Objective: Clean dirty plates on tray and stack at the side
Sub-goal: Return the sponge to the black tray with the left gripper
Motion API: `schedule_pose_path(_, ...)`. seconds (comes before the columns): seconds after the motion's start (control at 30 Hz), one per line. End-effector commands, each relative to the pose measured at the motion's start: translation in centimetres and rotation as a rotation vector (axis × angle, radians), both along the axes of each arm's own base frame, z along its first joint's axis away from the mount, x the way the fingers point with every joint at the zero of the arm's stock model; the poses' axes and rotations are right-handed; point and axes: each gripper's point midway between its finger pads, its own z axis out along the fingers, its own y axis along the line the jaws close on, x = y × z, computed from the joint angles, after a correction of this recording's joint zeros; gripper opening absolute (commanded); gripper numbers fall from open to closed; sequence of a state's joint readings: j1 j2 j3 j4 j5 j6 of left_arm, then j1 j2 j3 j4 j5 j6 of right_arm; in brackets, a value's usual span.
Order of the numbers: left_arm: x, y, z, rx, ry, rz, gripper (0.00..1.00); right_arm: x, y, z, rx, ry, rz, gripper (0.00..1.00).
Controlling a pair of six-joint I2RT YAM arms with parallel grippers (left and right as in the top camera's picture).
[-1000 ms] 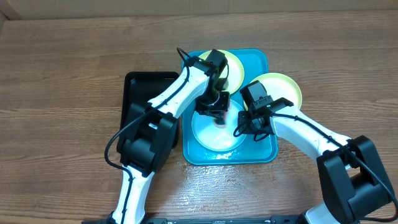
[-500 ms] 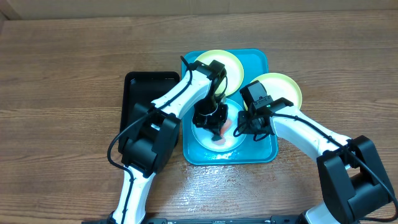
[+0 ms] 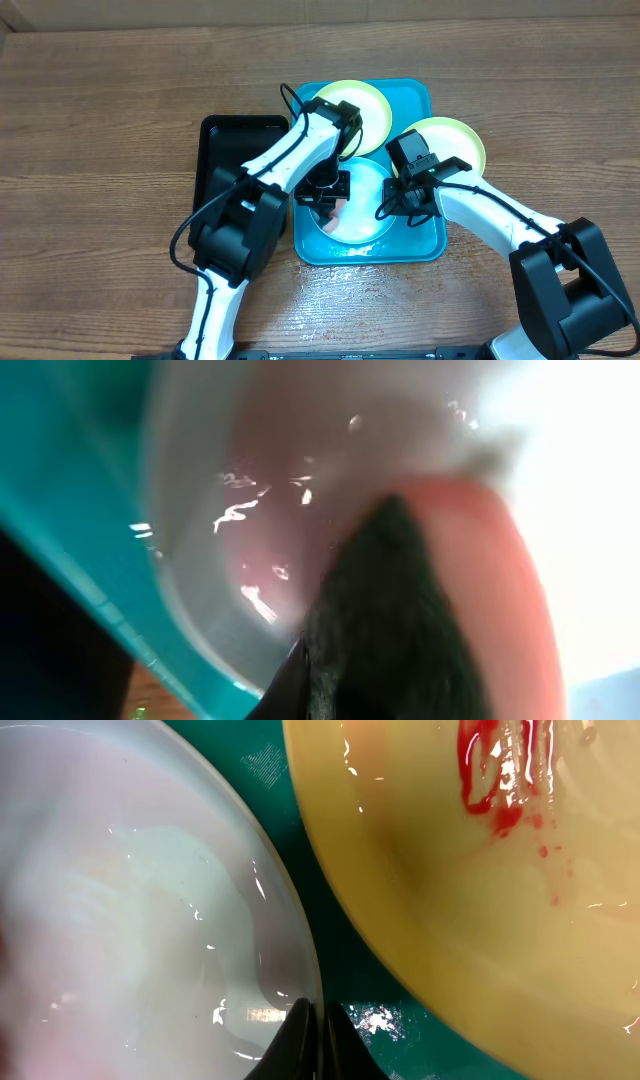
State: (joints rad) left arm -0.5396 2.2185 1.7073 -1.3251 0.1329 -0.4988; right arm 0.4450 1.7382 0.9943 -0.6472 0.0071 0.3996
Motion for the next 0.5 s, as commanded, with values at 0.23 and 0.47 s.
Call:
schedule_pose_path(0.23,4.8,6.0,12.5,-0.062,-0.38,0.194,0.04,-0.3,-0.7,-0.2,-0.032,0.006,-0.001,0.04)
schedule_pose_path(0.47,5.6,13.2,10.5,0.063,-0.348,0.294,0.04,-0.3,-0.7,-0.2,-0.031,0.006,-0.001,0.04)
